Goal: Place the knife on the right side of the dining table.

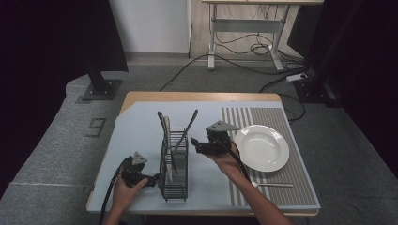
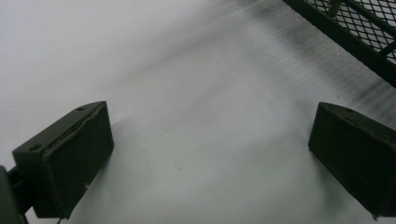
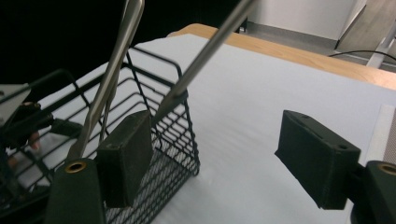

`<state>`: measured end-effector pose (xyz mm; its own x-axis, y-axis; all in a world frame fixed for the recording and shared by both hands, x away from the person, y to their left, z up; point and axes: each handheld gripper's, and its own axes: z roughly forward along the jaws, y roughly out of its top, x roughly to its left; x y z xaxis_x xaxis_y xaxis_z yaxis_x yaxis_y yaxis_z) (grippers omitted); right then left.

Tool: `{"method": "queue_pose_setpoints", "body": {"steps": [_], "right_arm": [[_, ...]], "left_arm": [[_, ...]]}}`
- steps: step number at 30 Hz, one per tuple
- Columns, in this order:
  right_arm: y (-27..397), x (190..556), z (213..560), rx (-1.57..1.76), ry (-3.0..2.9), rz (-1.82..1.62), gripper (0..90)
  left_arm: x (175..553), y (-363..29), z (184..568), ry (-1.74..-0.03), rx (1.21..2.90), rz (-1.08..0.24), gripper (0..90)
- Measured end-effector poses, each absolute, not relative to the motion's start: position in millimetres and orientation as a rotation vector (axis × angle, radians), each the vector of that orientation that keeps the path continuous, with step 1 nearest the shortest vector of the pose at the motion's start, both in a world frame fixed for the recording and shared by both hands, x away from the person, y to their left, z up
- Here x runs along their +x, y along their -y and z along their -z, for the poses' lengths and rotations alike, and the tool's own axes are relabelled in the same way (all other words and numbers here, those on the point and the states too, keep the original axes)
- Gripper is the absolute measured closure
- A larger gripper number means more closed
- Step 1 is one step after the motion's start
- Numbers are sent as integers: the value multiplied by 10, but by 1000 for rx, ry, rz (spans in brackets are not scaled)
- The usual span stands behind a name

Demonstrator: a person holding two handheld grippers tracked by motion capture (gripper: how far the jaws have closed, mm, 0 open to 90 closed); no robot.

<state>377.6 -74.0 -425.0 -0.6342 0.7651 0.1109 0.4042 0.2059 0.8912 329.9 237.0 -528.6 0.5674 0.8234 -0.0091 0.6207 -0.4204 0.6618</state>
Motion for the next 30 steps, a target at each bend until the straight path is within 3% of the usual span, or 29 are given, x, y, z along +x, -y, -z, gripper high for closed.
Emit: {"method": "queue_pose_setpoints", "body": {"steps": [26,30], "right_arm": [[512,4122,4116,1092,-2101,-1450,452],[476,4164,4118,1081,-2117,-1464,563]], "left_arm": [[3300,-2370,5286,-1150,2179,-425,0],[3300,-2370,5286,-1150,2179,-425,0]]}}
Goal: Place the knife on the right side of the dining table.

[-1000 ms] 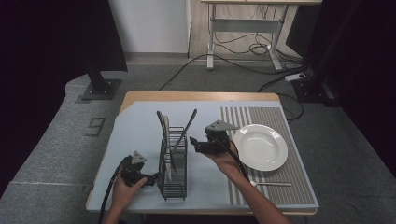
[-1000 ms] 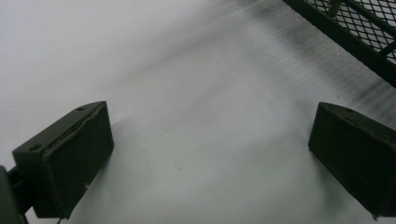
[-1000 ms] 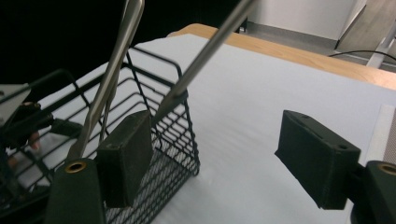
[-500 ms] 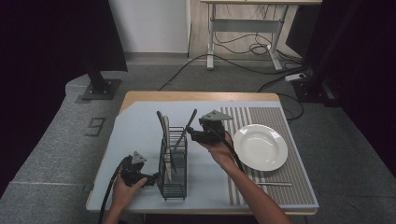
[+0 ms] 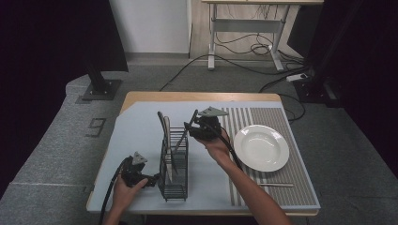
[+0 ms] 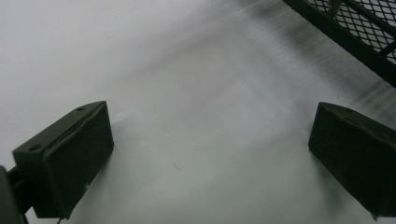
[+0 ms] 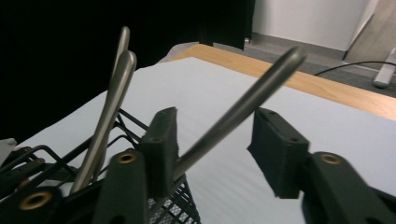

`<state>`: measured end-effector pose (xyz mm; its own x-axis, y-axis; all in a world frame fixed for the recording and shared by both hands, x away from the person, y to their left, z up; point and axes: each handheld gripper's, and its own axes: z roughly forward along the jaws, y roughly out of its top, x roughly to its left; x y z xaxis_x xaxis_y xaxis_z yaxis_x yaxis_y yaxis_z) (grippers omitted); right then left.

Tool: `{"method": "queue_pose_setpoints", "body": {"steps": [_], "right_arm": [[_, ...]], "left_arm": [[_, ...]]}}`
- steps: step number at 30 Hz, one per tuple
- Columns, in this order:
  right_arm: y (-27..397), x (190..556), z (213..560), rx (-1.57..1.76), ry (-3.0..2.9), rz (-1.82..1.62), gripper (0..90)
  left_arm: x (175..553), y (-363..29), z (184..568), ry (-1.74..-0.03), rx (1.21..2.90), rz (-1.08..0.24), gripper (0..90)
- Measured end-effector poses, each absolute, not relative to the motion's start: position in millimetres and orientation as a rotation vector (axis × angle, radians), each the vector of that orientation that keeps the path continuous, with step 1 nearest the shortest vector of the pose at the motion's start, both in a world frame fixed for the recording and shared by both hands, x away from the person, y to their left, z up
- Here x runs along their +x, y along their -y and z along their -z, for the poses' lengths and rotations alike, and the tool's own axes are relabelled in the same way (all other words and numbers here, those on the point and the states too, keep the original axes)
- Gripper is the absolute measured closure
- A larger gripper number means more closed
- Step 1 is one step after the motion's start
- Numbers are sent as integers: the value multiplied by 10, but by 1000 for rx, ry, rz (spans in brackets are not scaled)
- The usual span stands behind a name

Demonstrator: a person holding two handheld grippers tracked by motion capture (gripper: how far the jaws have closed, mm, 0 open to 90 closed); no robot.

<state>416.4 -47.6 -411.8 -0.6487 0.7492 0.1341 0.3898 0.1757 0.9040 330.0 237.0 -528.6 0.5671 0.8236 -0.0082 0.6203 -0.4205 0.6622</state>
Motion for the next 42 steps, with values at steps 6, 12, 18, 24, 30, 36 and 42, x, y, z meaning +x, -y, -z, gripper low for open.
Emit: {"method": "queue_pose_setpoints", "body": {"steps": [6,12,18,24,30,36,42], "right_arm": [[488,4182,4117,1086,-2113,-1472,659],[505,4174,4101,1079,-2114,-1529,689],[497,4074,3990,998,-2077,-1608,739],[547,4022,3899,957,-2044,-1668,789],[550,4001,3894,925,-2053,-1708,812],[533,4010,3895,928,-2066,-1721,814],[562,4026,3894,966,-2076,-1757,832]], "left_arm": [[3300,-2370,5285,-1150,2179,-424,0],[3300,-2370,5285,-1150,2179,-425,0],[3300,-2370,5285,-1149,2179,-425,0],[3300,-2370,5285,-1150,2180,-424,0],[3299,-2370,5285,-1150,2179,-425,0],[3299,-2370,5285,-1150,2179,-425,0],[3300,-2369,5286,-1150,2179,-425,0]]}}
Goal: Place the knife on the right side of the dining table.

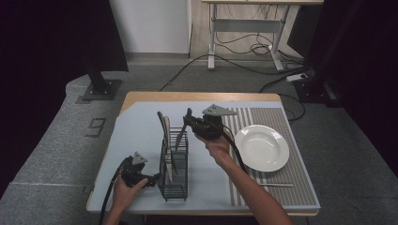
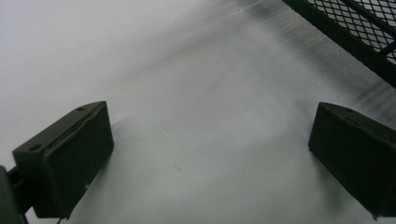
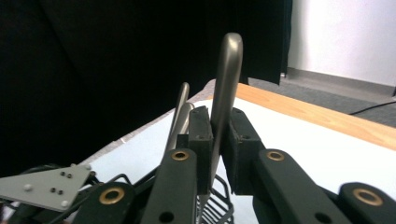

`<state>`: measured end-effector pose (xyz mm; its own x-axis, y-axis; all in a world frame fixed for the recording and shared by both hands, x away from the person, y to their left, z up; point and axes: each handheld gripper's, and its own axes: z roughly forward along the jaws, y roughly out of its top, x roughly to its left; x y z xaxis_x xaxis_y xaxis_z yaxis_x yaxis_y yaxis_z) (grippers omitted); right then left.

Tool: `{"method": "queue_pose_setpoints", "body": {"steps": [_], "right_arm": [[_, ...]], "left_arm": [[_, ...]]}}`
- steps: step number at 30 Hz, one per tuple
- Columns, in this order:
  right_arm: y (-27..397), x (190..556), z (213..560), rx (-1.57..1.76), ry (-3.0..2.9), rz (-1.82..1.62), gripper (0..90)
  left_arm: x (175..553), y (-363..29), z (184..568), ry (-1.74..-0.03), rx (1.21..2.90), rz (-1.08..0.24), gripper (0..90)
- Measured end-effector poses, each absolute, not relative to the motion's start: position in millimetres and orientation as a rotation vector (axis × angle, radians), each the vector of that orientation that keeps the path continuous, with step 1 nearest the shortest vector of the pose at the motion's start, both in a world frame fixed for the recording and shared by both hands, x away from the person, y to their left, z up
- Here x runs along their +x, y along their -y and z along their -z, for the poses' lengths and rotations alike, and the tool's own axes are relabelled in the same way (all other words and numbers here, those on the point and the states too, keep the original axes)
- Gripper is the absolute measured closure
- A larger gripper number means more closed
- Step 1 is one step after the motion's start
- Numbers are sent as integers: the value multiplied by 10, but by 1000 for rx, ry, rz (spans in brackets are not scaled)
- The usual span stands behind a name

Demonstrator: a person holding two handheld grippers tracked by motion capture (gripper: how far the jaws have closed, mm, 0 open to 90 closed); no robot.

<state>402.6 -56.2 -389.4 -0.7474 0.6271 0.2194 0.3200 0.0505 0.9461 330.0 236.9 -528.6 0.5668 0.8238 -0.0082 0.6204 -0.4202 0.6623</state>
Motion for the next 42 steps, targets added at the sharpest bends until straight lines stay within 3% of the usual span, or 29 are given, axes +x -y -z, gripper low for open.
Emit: {"method": "queue_pose_setpoints", "body": {"steps": [10,26,42], "right_arm": [[694,3916,3738,904,-2022,-1845,835],[1352,3749,3352,908,-1773,-2019,835],[1608,4006,3716,1081,-1773,-1889,835]], "left_arm": [[3300,-2370,5286,-1150,2179,-425,0],[3301,-2370,5286,-1149,2180,-424,0],[3300,-2371,5286,-1149,2181,-426,0]]}}
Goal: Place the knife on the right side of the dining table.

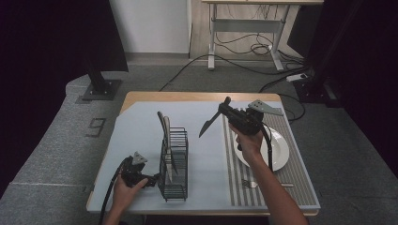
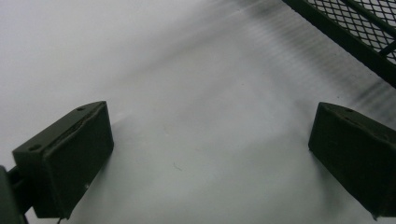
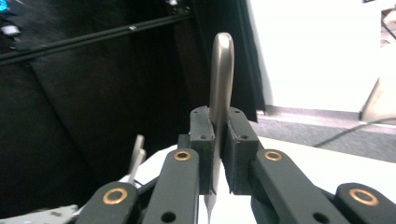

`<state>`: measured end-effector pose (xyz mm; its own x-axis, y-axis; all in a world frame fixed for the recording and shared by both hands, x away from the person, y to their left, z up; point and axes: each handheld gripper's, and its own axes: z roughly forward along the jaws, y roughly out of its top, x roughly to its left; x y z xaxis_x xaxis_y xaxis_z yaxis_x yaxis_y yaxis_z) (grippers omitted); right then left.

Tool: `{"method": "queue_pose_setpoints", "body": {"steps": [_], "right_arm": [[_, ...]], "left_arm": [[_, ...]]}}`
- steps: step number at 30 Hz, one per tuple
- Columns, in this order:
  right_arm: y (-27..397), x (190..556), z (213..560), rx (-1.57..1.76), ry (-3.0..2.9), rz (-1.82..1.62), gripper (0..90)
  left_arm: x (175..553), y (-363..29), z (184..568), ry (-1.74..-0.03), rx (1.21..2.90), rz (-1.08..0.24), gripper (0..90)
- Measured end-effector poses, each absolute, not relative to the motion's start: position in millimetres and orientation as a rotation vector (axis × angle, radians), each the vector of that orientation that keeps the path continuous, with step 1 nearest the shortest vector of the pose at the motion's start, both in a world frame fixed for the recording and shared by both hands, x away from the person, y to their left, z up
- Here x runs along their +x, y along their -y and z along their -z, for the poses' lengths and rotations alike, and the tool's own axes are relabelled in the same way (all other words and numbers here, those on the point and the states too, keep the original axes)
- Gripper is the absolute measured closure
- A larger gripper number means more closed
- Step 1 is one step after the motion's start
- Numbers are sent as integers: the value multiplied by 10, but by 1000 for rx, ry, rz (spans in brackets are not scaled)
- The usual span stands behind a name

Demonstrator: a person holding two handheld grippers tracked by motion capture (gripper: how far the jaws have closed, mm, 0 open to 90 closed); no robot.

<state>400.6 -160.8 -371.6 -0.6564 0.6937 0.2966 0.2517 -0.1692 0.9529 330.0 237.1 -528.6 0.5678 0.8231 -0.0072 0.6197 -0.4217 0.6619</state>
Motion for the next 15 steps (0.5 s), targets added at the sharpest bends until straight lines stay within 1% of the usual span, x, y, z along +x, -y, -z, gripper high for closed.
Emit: {"method": "queue_pose_setpoints", "body": {"steps": [7,15], "right_arm": [[1791,4182,3847,1161,-1739,-1831,834],[1932,4288,3989,1207,-1716,-1763,834]], "left_arm": [[3301,-2371,5286,-1150,2180,-425,0],[3301,-2371,5285,-1149,2181,-424,0]]}}
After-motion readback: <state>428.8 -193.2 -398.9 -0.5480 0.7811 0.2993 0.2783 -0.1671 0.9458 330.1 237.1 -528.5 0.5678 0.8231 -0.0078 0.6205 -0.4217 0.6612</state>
